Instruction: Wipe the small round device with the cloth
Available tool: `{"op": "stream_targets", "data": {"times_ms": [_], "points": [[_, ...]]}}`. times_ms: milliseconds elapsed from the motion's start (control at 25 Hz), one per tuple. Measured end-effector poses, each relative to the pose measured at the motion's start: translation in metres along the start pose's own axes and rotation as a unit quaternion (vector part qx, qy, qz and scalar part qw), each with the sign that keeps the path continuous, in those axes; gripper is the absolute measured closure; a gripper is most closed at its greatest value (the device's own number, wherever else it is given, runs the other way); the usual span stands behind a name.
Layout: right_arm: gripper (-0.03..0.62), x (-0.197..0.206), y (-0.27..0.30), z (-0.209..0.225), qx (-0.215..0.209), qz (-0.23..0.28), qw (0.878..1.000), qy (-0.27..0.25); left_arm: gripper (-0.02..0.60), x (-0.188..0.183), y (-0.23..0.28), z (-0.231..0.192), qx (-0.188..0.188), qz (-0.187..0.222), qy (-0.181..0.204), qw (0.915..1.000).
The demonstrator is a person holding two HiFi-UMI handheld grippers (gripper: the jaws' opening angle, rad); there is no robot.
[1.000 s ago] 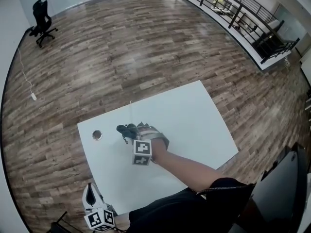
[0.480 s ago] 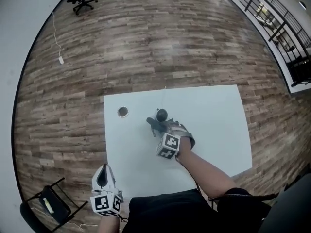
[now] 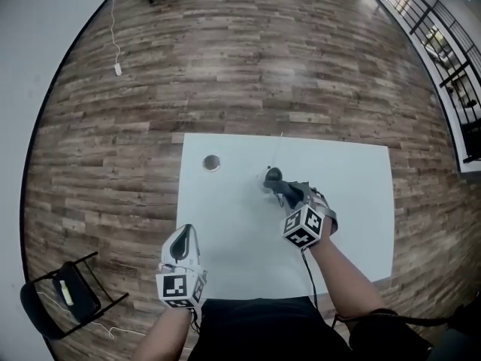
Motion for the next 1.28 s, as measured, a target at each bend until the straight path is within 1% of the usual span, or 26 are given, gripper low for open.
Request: {"op": "stream_targets", "data": {"times_ms": [80, 160, 240, 320, 480, 560, 760, 1080, 1280], "points": [[0.494, -0.015, -0.010, 0.017, 0.029, 0.021, 0.999, -0.011, 0.574, 0.005, 0.016, 0.009, 0.011, -0.002, 0.001, 0.9999], [0.494, -0.024, -0.015, 0.029, 0.047, 0.031, 0.998, -0.022, 0.574, 0.006, 0.029, 0.020, 0.022, -0.003, 0.002, 0.9997], [0.494, -0.028, -0.014, 0.037, 0.055, 0.034, 0.997, -0.031, 0.574, 0.000, 0.038, 0.029, 0.030, 0.002, 0.008, 0.9995], [0.494, -0.029, -0.008, 0.042, 0.055, 0.033, 0.997, -0.044, 0.574, -0.013, 0.043, 0.037, 0.032, 0.014, 0.016, 0.9992], [0.494, -0.022, 0.015, 0.037, 0.037, 0.012, 0.995, -0.089, 0.574, -0.031, 0.044, 0.044, 0.036, 0.024, 0.034, 0.9985], [0.494, -0.014, 0.026, 0.031, 0.024, -0.003, 0.995, -0.100, 0.574, -0.034, 0.040, 0.041, 0.034, 0.022, 0.040, 0.9984], [0.494, 0.011, 0.040, 0.019, 0.000, -0.026, 0.995, -0.096, 0.574, -0.027, 0.032, 0.041, 0.037, 0.015, 0.058, 0.9975], [0.494, 0.033, 0.055, -0.008, -0.045, -0.059, 0.993, -0.087, 0.574, -0.019, 0.019, 0.040, 0.025, -0.001, 0.048, 0.9985], [0.494, 0.034, 0.055, -0.026, -0.065, -0.071, 0.992, -0.082, 0.574, -0.017, 0.012, 0.038, 0.020, -0.001, 0.045, 0.9988]]}}
Point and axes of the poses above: the fingertips, and each gripper's own axes: y forward along the fingers, z to its right, x out of its underside, the point moved 1 cm from there along -y, backward along the fingers, and after that the axes turned 8 degrees about z, right-handed, at the moved point
